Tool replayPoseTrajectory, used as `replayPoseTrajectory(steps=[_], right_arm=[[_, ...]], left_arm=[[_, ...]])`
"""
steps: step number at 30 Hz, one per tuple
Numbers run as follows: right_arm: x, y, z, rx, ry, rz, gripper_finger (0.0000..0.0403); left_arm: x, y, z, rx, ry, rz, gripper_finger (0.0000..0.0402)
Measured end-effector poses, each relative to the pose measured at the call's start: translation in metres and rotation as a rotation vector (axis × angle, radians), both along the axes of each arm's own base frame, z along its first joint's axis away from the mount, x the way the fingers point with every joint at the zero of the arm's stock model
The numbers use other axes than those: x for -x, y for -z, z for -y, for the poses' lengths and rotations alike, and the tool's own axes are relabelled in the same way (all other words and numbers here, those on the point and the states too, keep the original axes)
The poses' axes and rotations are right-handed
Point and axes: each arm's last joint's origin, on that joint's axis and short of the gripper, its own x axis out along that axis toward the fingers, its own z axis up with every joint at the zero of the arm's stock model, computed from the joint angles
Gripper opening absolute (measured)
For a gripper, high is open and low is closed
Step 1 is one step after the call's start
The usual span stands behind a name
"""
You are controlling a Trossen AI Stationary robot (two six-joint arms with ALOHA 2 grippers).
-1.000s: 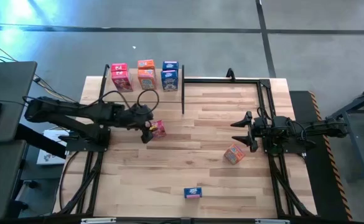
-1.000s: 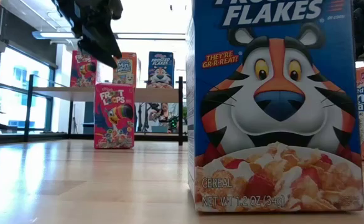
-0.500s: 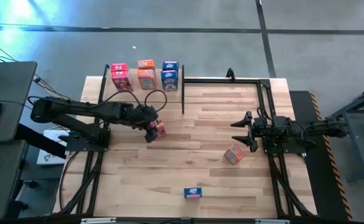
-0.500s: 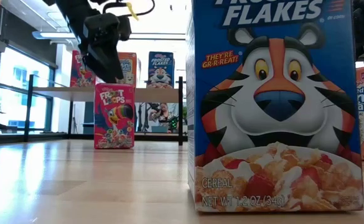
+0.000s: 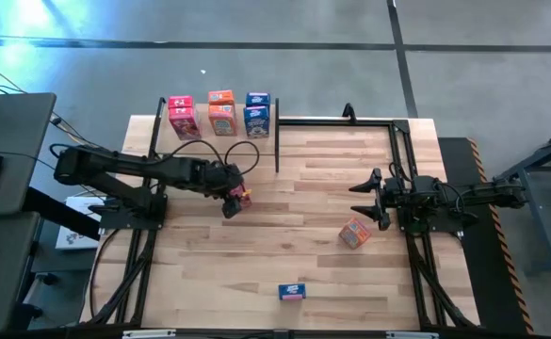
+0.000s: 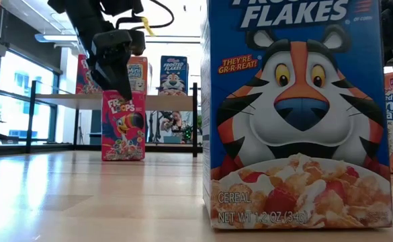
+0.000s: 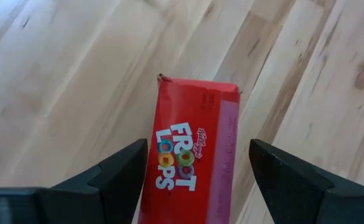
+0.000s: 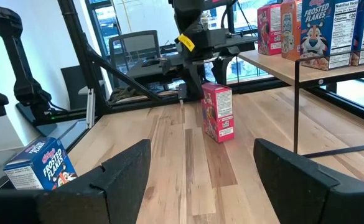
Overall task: Stack cereal on shelf
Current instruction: Put the red cereal box on the the shelf aligned with the other red cereal boxes
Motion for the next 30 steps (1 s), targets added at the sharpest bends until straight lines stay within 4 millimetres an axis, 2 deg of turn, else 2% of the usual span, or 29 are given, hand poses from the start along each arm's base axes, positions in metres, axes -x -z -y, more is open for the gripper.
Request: replayPoseTrajectory(steps=[17,24,30], right_arm=[[0.000,0.000,0.000,0.000,0.000,0.000,0.0278],[0.000,0.000,0.000,0.000,0.000,0.000,0.0278],[0.000,0.000,0.000,0.000,0.000,-0.003,0.0278]], left_arm=[[0.000,0.001,-0.001,-0.012,0.036,-0.018,0.0148],[0.005,-0.003,0.001,0.025,0.089,-0.022,0.0134],[0.024,-0.018,0.002,0.037,0.116,-0.019,0.0135]])
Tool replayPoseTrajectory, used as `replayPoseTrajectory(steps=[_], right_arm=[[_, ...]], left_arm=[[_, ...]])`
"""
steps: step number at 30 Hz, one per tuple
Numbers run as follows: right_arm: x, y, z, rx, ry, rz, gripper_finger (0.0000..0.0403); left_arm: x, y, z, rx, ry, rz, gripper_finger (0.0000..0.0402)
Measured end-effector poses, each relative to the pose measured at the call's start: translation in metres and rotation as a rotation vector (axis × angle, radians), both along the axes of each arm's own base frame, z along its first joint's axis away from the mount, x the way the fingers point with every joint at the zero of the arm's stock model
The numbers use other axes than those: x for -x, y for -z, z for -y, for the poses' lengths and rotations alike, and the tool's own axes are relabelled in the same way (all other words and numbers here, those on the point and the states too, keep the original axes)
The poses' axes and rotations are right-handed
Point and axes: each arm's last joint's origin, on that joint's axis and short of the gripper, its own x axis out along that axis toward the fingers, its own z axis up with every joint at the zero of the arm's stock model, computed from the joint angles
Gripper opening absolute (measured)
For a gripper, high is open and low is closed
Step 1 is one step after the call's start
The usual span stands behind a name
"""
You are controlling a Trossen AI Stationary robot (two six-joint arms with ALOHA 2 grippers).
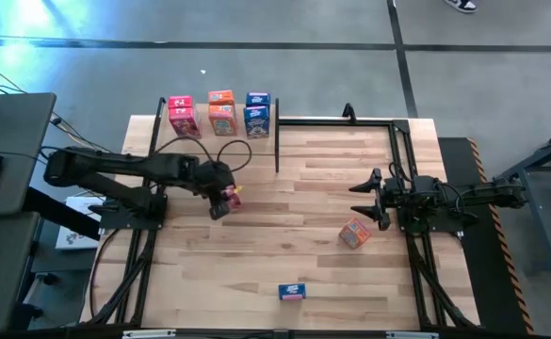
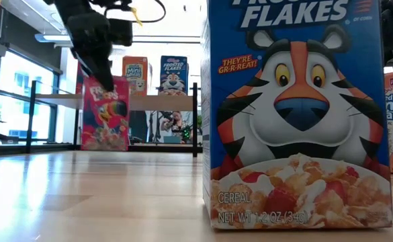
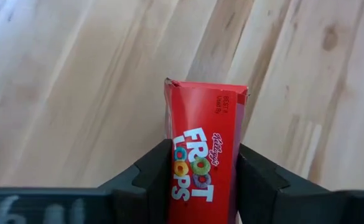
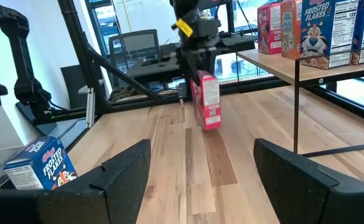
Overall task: Stack cereal on shelf
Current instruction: Put the red cereal box on the the shelf aligned with the other red cereal boxes
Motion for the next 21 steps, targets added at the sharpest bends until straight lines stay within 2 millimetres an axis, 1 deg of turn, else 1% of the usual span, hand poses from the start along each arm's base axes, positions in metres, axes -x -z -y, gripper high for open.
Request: replayPoseTrajectory(steps=[6,11,13,17,21], right_arm=[[0.000,0.001,0.000,0.001,0.000,-0.011,0.0278],[0.000,0.002,0.000,0.002,0.000,-0.020,0.0278],[0.000,0.002,0.000,0.002,0.000,-0.024,0.0278],[0.000,0.003,0.000,0.003,0.000,-0.032,0.0278],[0.000,0.005,0.000,0.004,0.000,-0.047,0.0278]], left_arm=[[0.028,-0.021,0.002,-0.021,0.056,0.033,0.0136],[0.058,-0.035,0.002,-0.053,0.079,0.015,0.0136],[0.070,-0.044,0.002,-0.070,0.070,0.001,0.0136],[0.086,-0.064,0.002,-0.125,0.078,-0.017,0.0136],[0.095,-0.083,0.001,-0.197,0.125,-0.030,0.0137]])
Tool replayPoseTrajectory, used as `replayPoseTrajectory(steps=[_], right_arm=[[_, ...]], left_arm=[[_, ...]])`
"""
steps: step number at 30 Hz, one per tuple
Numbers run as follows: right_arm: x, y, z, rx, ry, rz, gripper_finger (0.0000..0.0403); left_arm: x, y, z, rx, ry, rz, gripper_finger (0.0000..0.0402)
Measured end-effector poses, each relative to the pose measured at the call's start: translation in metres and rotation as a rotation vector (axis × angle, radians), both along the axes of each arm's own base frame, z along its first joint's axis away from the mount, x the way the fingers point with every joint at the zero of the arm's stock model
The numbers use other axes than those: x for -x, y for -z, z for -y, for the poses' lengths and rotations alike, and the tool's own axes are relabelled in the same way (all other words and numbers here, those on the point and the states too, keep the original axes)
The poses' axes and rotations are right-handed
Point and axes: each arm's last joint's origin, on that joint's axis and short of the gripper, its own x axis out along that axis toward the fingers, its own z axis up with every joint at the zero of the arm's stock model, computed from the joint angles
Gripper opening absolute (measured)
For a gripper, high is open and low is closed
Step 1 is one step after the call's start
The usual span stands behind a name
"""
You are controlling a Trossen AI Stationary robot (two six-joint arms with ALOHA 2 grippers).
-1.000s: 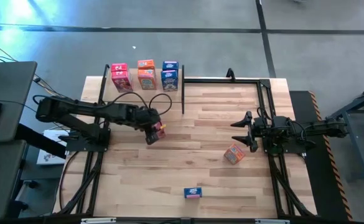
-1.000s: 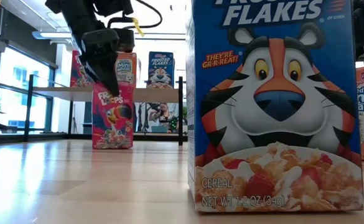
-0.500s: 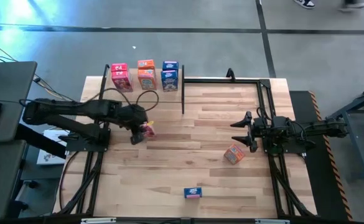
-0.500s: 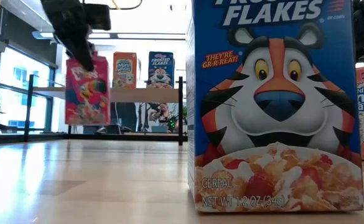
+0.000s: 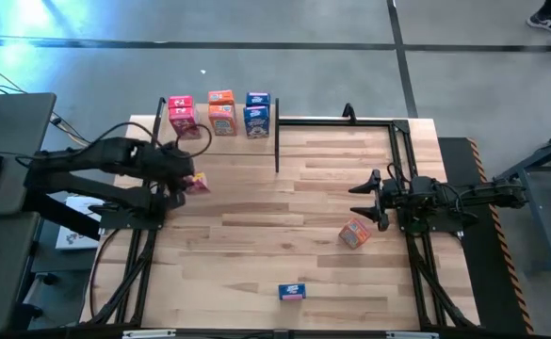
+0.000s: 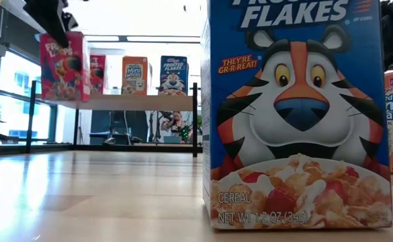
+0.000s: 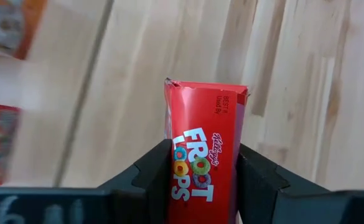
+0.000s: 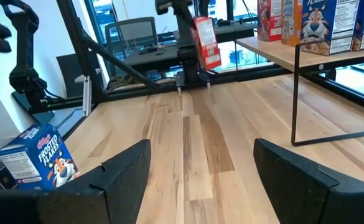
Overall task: Stack cereal on shelf
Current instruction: Put the red cereal box on the the shelf aligned with the other red cereal boxes
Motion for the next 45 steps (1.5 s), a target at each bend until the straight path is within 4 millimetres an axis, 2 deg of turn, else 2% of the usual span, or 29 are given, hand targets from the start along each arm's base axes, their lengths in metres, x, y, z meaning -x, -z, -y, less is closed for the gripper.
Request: replayPoseTrajectory(steps=[10,22,27,45], right_arm=[[0.000,0.001,0.000,0.001,0.000,-0.008,0.0278],[0.000,0.001,0.000,0.001,0.000,-0.008,0.0278],[0.000,0.001,0.000,0.001,0.000,-0.008,0.0278],[0.000,0.001,0.000,0.001,0.000,-0.008,0.0278]], left_arm=[[0.013,-0.034,-0.006,-0.179,0.062,-0.019,0.0138],[0.025,-0.066,-0.027,-0.350,0.059,-0.039,0.0138],[0.023,-0.069,-0.040,-0.371,0.050,-0.091,0.0138],[0.013,-0.056,-0.087,-0.199,0.089,-0.176,0.0138]])
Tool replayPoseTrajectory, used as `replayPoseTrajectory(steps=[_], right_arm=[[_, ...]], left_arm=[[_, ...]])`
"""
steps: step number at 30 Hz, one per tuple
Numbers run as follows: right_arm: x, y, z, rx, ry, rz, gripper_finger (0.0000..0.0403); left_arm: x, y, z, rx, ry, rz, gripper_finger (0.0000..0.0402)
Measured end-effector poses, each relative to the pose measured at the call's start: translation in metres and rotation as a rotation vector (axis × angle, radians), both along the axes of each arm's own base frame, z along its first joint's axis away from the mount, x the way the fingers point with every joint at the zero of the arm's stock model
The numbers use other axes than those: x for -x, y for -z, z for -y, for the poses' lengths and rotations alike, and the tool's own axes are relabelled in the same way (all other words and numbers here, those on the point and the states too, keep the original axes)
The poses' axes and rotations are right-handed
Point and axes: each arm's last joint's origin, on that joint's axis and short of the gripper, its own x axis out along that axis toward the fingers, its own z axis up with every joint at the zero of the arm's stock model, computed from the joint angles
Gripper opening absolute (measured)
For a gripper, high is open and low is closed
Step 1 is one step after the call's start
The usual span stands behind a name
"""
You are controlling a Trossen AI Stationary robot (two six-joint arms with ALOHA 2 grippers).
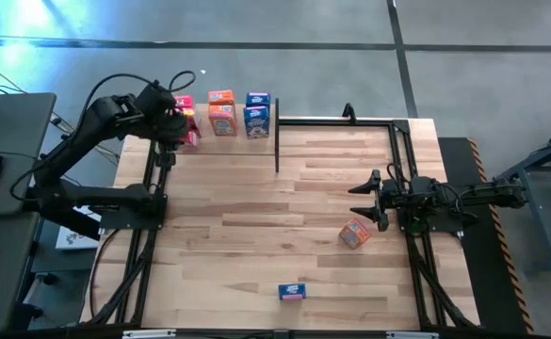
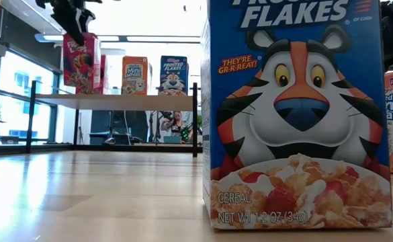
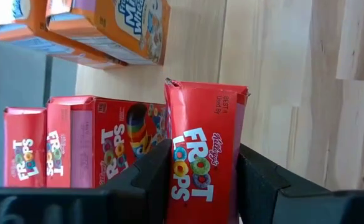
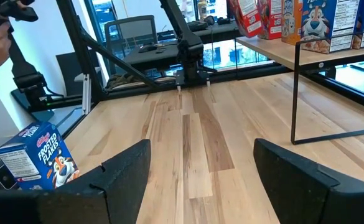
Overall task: Stack cereal on shelf
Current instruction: Put the red cereal box on the the shelf aligned with the other red cereal boxes
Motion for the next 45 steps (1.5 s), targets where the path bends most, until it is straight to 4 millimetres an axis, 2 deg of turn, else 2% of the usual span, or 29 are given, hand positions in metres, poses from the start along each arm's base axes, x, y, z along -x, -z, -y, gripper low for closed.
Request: replayPoseTrajectory(steps=[8,18,27,45], right_arm=[[0.000,0.000,0.000,0.000,0.000,0.000,0.0278],[0.000,0.000,0.000,0.000,0.000,0.000,0.0278],[0.000,0.000,0.000,0.000,0.000,0.000,0.0278],[0.000,0.000,0.000,0.000,0.000,0.000,0.0278]], left_arm=[[-0.001,0.006,-0.020,0.072,-0.016,0.008,0.0138],[0.004,0.010,-0.034,0.126,-0.033,0.038,0.0138],[0.012,0.009,-0.041,0.133,-0.059,0.065,0.0163],[0.013,0.009,-0.044,0.109,-0.066,0.068,0.0214]])
